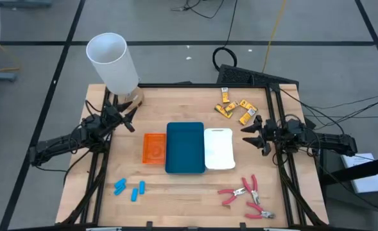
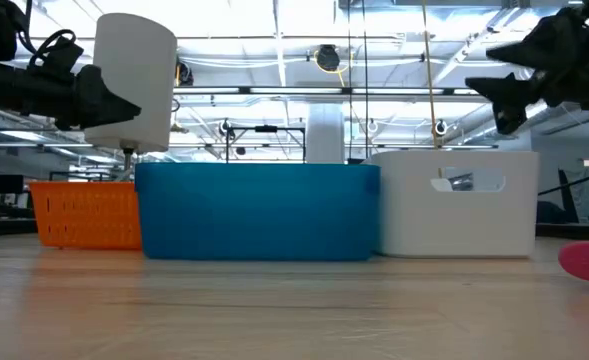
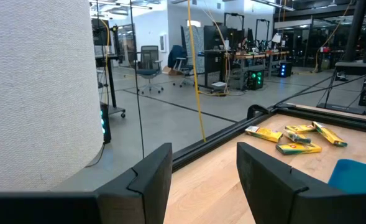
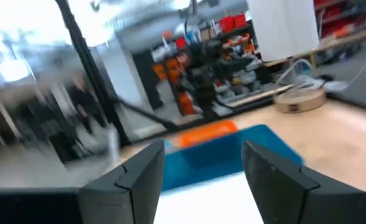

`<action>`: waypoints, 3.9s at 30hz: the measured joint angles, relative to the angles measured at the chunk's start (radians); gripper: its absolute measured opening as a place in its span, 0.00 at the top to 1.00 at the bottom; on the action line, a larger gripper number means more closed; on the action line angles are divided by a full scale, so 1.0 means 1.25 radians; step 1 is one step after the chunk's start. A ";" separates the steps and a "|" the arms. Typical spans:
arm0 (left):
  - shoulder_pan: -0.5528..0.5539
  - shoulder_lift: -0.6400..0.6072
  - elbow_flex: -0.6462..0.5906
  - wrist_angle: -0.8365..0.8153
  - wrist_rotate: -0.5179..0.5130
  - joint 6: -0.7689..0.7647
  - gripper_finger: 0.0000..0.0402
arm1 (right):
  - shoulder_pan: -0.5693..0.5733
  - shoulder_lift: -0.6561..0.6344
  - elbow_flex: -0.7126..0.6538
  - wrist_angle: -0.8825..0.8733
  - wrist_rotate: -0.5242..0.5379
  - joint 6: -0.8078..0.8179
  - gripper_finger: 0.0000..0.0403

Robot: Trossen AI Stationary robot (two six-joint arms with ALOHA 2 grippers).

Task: Pick & Place School Supplies
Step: Put the yellow crayon box into the white bin

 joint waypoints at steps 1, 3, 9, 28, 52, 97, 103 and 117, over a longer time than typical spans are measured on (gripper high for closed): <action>0.000 0.000 0.000 0.000 0.000 0.000 0.55 | 0.000 0.000 0.000 0.011 0.001 0.048 0.48; 0.000 0.000 0.000 0.000 0.000 0.000 0.55 | 0.000 0.001 0.000 0.027 0.003 0.079 0.48; 0.000 0.000 0.000 -0.001 0.000 0.000 0.55 | 0.000 0.001 0.000 0.054 0.027 0.035 0.49; 0.000 0.000 0.000 -0.001 0.000 0.000 0.55 | 0.000 0.011 0.000 0.046 0.143 -0.159 0.49; 0.000 0.000 0.000 -0.002 0.000 0.000 0.55 | -0.178 0.843 0.600 -0.755 0.564 0.477 0.31; 0.000 0.000 0.000 -0.002 0.000 0.000 0.55 | -0.340 1.185 0.564 -0.549 0.385 0.475 0.43; 0.000 0.000 0.000 -0.002 0.000 0.000 0.55 | -0.340 1.186 0.563 -0.545 0.396 0.465 0.51; 0.000 0.000 0.000 -0.002 0.000 0.000 0.55 | -0.340 1.184 0.563 -0.543 0.400 0.417 0.59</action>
